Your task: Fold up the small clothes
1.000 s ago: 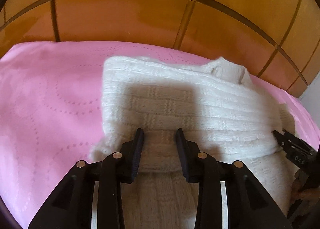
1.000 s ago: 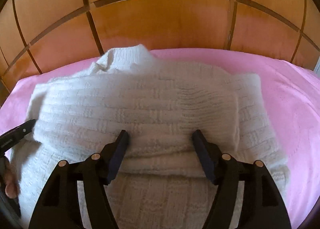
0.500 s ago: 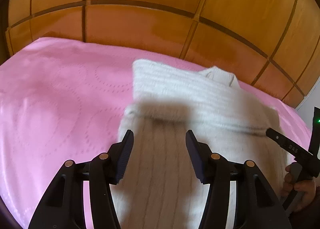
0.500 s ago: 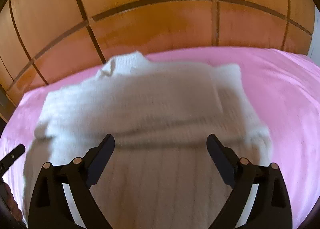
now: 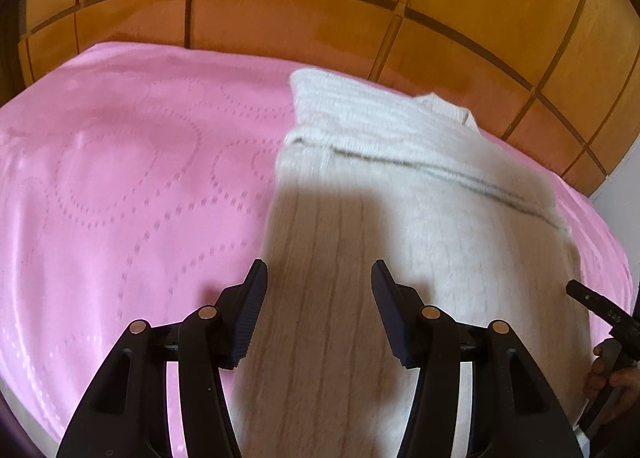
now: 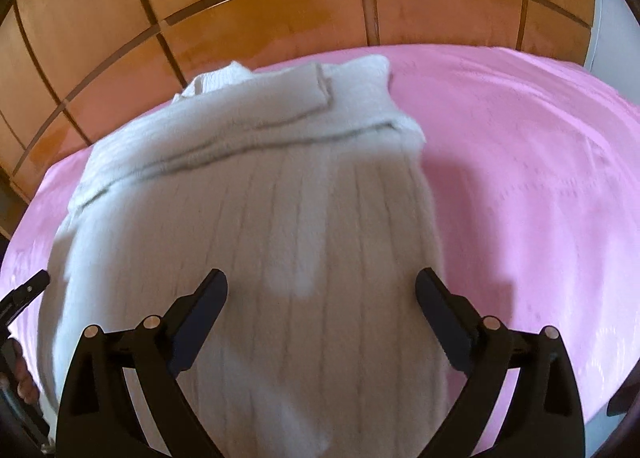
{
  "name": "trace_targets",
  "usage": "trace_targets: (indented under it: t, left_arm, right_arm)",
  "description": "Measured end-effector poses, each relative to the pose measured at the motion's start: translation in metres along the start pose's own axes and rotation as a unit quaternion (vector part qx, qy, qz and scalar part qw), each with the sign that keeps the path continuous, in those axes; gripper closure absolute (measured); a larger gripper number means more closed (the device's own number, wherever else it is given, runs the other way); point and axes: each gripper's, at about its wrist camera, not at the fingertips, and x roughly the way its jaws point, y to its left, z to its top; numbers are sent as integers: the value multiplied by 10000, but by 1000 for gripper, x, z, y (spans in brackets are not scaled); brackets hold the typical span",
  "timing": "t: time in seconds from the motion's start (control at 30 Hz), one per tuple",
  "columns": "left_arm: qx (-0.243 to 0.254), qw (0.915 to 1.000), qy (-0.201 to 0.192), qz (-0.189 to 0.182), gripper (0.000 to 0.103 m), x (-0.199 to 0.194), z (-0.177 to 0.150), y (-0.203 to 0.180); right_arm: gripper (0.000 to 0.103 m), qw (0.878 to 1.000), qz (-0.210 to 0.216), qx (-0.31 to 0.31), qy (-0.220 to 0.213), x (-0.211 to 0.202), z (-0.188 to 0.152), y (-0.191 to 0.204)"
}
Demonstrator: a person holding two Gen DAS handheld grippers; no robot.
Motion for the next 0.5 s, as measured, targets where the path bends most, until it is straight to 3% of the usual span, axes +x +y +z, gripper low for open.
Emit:
trace_targets:
  t: [0.27,0.33,0.4,0.5]
  left_arm:
    - [252,9991,264,-206,50,-21,-39,18]
    - [227,9976,496,-428,50,-26,-51,28]
    - [242,9966,554,-567,50,-35,-62,34]
    - [416,9939,695,-744,50,-49,-81,39]
  right_arm:
    - [7,9976,497,314,354,-40,-45,-33]
    - [8,9944,764,577,444,-49,-58,-46]
    - [13,9904,1014,726,592,-55,-73,-55]
    - [29,9866,1219,746,791,-62,-93,-55]
